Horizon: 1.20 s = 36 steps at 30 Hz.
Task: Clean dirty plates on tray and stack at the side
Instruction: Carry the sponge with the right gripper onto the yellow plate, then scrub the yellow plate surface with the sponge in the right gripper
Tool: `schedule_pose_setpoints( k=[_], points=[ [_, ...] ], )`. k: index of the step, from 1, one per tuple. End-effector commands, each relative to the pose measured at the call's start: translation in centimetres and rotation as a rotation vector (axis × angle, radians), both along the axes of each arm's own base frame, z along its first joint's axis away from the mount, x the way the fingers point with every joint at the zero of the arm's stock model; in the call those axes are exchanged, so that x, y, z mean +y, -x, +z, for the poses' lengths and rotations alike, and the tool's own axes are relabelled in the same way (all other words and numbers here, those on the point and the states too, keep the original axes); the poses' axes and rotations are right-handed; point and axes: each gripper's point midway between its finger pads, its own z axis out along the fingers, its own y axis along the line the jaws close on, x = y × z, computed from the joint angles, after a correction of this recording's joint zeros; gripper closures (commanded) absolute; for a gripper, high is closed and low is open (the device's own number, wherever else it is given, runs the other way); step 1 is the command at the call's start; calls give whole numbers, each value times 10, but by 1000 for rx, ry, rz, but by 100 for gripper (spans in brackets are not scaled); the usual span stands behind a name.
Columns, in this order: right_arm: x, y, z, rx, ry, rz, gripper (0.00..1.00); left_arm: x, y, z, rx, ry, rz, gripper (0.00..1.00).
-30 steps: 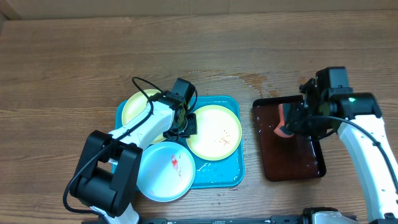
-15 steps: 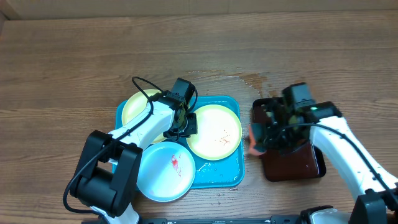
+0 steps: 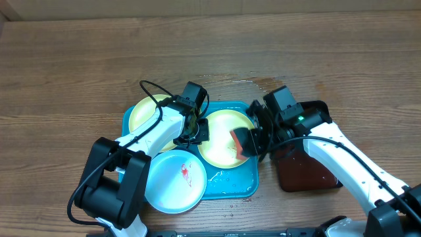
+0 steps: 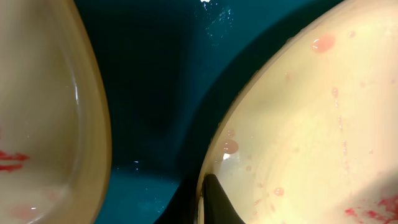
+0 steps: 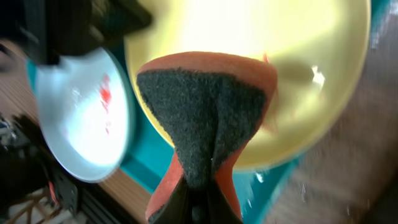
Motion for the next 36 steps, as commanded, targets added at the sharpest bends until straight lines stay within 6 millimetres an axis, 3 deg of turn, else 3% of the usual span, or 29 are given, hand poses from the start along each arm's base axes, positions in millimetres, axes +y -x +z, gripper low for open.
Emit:
schedule_pose_setpoints(
  k=[1, 8, 15, 20, 25, 29, 31, 34, 36],
  points=[
    [14, -13, 6, -1, -19, -28, 96, -2, 0, -8, 20, -5, -2, 96],
    [20, -31, -34, 139, 47, -220, 96, -1, 1, -8, 26, -12, -2, 96],
    [52, -40, -27, 162, -32, -325, 96, -1, 1, -8, 26, -12, -2, 96],
    [78, -35, -51, 223, -32, -365, 96, -1, 2, -8, 27, -12, -2, 96],
    [82, -34, -68, 259, -12, -393, 96, 0, 3, -8, 33, -15, -2, 96],
    [63, -43, -78, 205, 85, -470, 96, 0, 3, -8, 34, -16, -2, 96],
    [33, -39, -86, 206, 223, -534, 96, 1, 4, -8, 38, -18, -2, 96],
    [-5, -36, -82, 204, 395, -564, 96, 2, 4, -8, 36, -26, -1, 96],
    [-13, -41, -75, 169, 443, -539, 96, 2, 4, -8, 36, -26, -1, 96]
  ],
)
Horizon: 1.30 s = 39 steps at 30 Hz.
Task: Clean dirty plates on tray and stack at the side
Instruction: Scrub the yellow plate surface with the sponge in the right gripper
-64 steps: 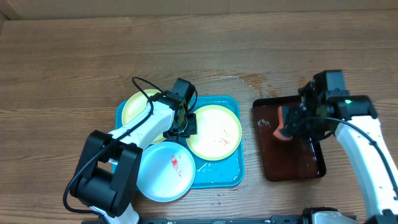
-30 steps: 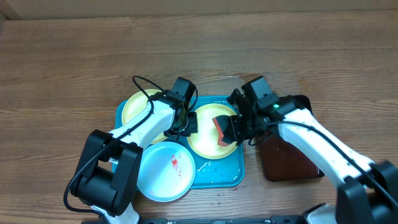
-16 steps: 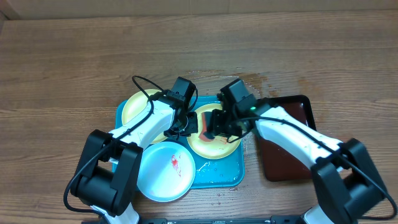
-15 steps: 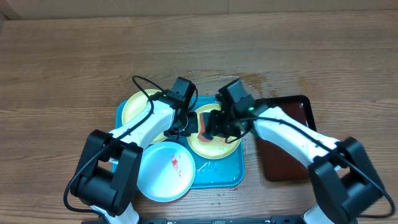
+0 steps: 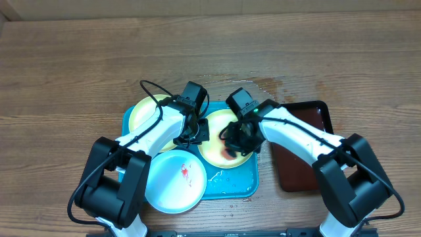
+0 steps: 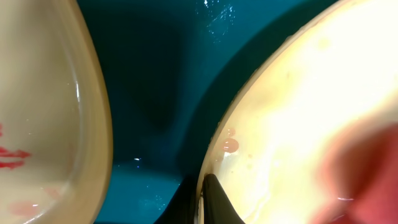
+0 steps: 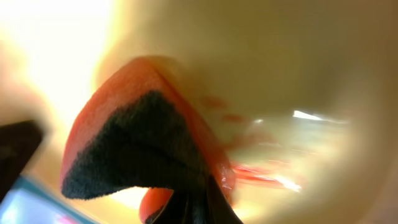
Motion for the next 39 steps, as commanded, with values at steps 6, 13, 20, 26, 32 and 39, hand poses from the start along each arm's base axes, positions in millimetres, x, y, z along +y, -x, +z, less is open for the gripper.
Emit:
schedule_pose_setpoints(
  k=[6, 13, 20, 26, 32, 39],
  points=[
    [-33, -42, 19, -166, 195, 22, 96, 2, 3, -9, 25, -24, -1, 96],
    [-2, -69, 30, -269, 59, 22, 96, 2, 3, -9, 26, -24, -1, 96],
    [36, -65, 38, -286, -76, 67, 96, 2, 3, -9, 27, -24, -1, 96],
    [57, -40, 27, -246, -89, 102, 96, 1, 3, -9, 29, -21, -1, 96],
    [75, -18, -13, -123, -109, 149, 96, 2, 5, -9, 36, -24, -1, 96],
    [66, -32, -16, -149, -81, 113, 96, 3, 6, -9, 40, -27, -1, 96]
  ],
)
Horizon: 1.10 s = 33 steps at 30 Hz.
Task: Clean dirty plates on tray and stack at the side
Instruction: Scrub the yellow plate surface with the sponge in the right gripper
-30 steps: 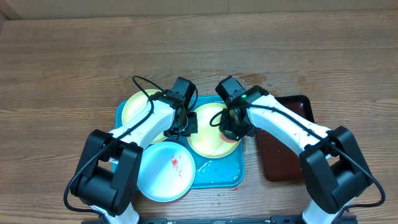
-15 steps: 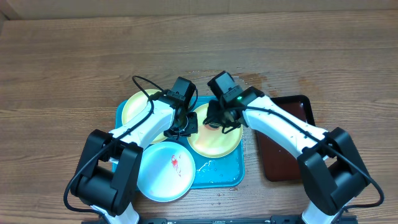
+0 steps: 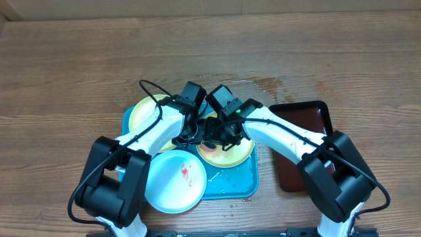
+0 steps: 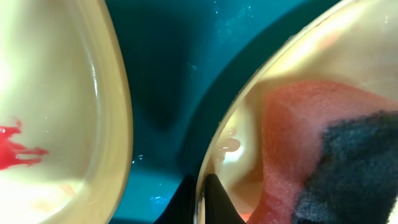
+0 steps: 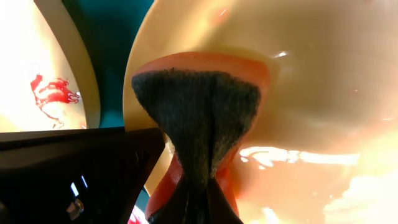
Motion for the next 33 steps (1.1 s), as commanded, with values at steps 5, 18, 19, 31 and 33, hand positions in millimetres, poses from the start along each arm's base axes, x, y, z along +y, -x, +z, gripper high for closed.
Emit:
schedule_pose_setpoints(
  k=[5, 18, 19, 31, 33],
  points=[
    [-35, -27, -28, -26, 142, -143, 96, -2, 5, -8, 33, -7, -4, 96],
    [-116, -31, -35, 97, 271, -214, 96, -1, 7, -8, 42, -15, -4, 96],
    [-117, -23, -35, 117, 285, -178, 96, -1, 7, -8, 42, -14, -4, 96],
    [-86, 31, -26, 193, 187, 252, 96, 2, 6, -8, 36, -28, -3, 96],
    [-72, 30, -23, 176, 128, 289, 96, 2, 6, -8, 35, -28, -3, 96]
  ],
)
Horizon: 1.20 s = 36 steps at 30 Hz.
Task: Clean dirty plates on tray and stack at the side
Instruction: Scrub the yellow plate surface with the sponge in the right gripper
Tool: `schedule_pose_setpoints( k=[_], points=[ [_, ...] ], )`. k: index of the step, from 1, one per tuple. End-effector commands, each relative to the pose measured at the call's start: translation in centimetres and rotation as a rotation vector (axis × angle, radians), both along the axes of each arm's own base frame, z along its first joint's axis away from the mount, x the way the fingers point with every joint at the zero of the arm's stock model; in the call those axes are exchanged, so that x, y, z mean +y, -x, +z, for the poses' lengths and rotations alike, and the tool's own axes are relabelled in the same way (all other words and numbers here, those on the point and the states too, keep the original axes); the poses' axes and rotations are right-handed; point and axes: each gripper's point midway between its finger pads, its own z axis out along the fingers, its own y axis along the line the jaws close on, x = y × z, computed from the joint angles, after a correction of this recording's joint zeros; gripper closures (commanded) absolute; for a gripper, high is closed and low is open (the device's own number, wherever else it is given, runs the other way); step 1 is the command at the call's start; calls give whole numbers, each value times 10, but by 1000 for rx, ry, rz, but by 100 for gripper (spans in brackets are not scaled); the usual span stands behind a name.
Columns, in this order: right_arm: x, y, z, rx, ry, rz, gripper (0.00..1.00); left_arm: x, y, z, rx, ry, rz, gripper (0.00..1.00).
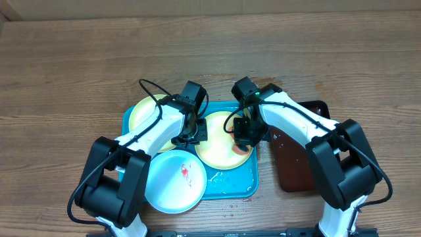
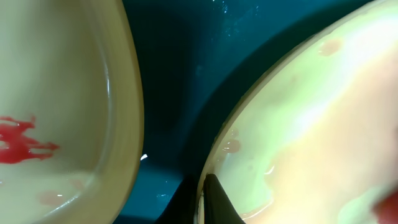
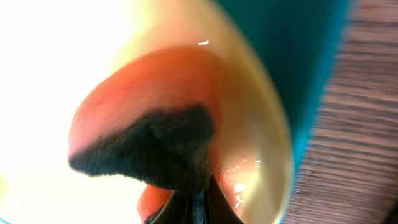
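Note:
A teal tray (image 1: 233, 184) holds a wet yellow plate (image 1: 217, 148) in the middle, a second yellow plate (image 1: 141, 112) with red smears at the back left, and a pale blue plate (image 1: 168, 187) with a red smear at the front. My left gripper (image 2: 200, 202) is shut on the middle plate's left rim (image 2: 214, 155). My right gripper (image 3: 199, 208) is shut on an orange sponge (image 3: 143, 124) with a dark scouring face, pressed on the plate's right side (image 1: 242, 146).
A dark brown tray (image 1: 302, 158) lies on the wooden table right of the teal tray, partly under my right arm. Water drops glisten on the teal tray's front (image 1: 220, 176) and on the table behind it (image 1: 263, 82).
My right gripper has moved with the sponge from the left part of the middle yellow plate to its right edge. My left gripper still pinches the plate's left rim.
My right gripper first held the sponge just above the plate's right edge while my left pinched the left rim. Then the sponge was down on the plate's middle, later at its left side near my left gripper, and now at the right edge.

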Motion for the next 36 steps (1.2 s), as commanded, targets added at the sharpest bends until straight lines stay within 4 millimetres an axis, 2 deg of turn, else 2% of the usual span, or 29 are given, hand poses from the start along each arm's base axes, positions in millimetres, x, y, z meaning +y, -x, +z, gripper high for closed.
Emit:
schedule_pose_setpoints(
  k=[1, 3, 8, 13, 19, 22, 23, 26, 30, 31, 36],
  points=[
    [30, 21, -4, 53, -136, 158, 96, -1, 6, -10, 33, -11, -7, 96],
    [48, 21, 2, 41, -221, 187, 96, -1, 6, -10, 33, -11, -7, 96],
    [80, 21, 7, -8, -316, 238, 96, -1, 6, -10, 33, -10, -7, 96],
    [91, 16, 8, -21, -318, 161, 96, -1, 7, -10, 34, -11, -7, 96],
    [71, -15, 3, -60, -245, -32, 96, -1, 7, -10, 37, -12, -7, 96],
    [63, -36, 5, -87, -262, -123, 96, -1, 8, -10, 38, -12, -7, 96],
    [60, -48, 7, -113, -280, -153, 96, 0, 8, -10, 38, -13, -7, 96],
    [57, -59, 8, -127, -292, -203, 96, -1, 8, -10, 38, -13, -7, 96],
    [49, -46, 4, -70, -250, -221, 96, 0, 8, -10, 41, -14, -7, 96],
    [40, -33, 0, -22, -199, -226, 96, 0, 9, -10, 43, -15, -7, 96],
    [-4, -2, -10, 61, 36, -236, 96, 0, 9, -10, 42, -15, -7, 96]
  ],
)
